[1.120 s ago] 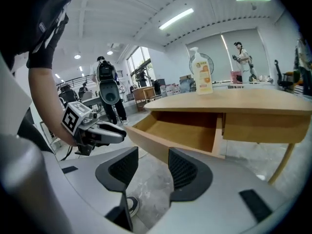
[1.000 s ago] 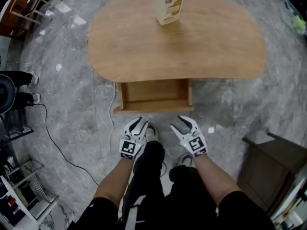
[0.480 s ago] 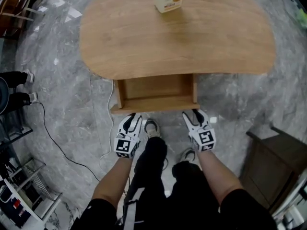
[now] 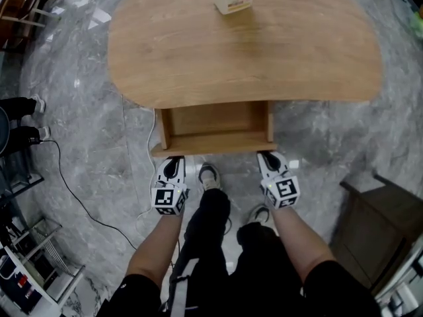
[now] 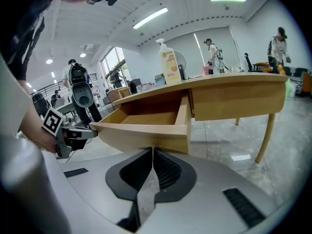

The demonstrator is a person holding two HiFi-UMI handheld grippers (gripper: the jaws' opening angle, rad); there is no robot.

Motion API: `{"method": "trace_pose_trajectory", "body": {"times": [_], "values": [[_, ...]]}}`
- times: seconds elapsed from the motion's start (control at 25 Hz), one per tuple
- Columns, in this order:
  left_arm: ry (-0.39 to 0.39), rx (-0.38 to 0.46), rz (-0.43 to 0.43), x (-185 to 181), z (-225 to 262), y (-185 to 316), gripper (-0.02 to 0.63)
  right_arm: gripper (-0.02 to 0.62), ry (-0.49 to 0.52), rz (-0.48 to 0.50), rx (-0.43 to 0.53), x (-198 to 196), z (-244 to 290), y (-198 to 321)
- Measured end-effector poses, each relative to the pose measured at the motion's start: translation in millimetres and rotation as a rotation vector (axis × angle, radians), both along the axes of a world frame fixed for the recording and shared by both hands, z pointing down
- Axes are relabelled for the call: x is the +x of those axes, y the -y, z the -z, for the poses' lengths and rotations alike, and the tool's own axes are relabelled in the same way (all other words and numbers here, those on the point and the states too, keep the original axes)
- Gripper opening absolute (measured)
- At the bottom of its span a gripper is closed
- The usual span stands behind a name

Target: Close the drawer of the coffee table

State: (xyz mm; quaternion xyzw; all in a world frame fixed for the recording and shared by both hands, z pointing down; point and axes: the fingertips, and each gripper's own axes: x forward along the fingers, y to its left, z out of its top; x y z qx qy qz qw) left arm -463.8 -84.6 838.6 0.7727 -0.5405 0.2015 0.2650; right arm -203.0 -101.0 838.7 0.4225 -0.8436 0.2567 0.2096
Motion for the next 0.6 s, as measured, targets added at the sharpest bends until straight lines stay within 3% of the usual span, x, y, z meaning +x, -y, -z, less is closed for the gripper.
{"method": "trace_pose_trajectory", "body": {"times": [0.2,0.44,0.6], "values": [[-0.013,0.03,-0.032,4,10,23,0.006,0.014,0.008,-0.058,0.058,7,10,33],[-0.055,0.085,-0.025,-1,20,75,0.006,0.014,-0.013,-0.033,0.127,-11,18,76],[-0.047,0.101,-0.082,-1,21,99,0.006,0.014,-0.005,-0.05,0.163,-17,28,104]]}}
